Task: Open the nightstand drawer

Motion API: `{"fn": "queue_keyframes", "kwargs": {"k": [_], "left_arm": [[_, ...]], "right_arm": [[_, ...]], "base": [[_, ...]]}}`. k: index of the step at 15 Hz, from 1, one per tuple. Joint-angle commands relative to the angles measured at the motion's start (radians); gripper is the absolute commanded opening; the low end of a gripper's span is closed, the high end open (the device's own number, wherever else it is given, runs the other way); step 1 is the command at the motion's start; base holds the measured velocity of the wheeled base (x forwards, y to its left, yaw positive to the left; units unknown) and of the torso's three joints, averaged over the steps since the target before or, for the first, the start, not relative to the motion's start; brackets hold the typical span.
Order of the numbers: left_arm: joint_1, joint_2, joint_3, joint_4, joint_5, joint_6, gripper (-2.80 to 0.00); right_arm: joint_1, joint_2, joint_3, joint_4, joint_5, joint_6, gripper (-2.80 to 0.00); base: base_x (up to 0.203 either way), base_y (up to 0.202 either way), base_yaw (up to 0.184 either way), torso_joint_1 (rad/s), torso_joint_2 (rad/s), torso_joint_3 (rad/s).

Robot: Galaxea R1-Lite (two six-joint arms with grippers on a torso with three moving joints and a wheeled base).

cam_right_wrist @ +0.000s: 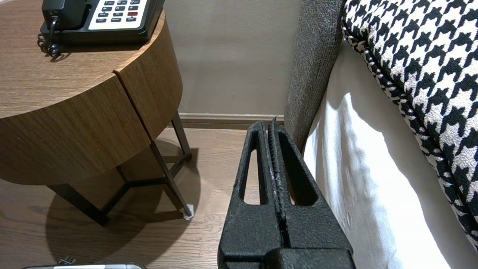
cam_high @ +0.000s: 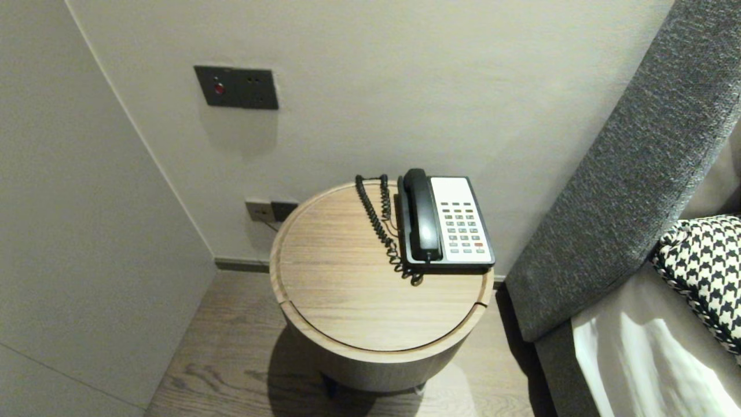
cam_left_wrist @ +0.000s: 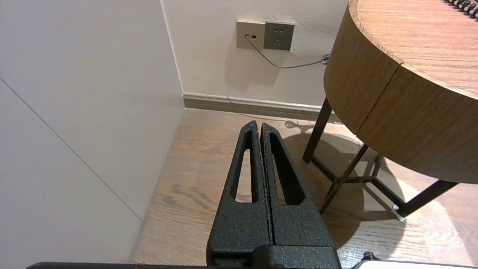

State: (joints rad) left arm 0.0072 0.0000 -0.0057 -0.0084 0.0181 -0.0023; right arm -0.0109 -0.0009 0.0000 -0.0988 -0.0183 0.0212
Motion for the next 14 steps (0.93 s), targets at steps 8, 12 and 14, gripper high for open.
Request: {"fn": "queue_keyframes", "kwargs": {"k": [8,12,14], "left_arm": [[0.0,-0.002,0.0,0.002,0.0,-0.001,-2.8],[0.0,-0.002,0.0,0.001,0.0,-0.001,-2.8],[0.0,-0.002,0.0,0.002,0.0,-0.001,-2.8]], "right_arm": [[0.0,-0.001,0.04,-0.001,0.0,-0.001,-2.8],[0.0,-0.001,0.04,-0.001,0.0,0.0,-2.8],[0.0,-0.001,0.04,-0.001,0.0,0.0,-2.8]], "base": [[0.0,0.0,0.0,0.0,0.0,0.0],[0.0,0.0,0.0,0.0,0.0,0.0],[0.0,0.0,0.0,0.0,0.0,0.0]]}}
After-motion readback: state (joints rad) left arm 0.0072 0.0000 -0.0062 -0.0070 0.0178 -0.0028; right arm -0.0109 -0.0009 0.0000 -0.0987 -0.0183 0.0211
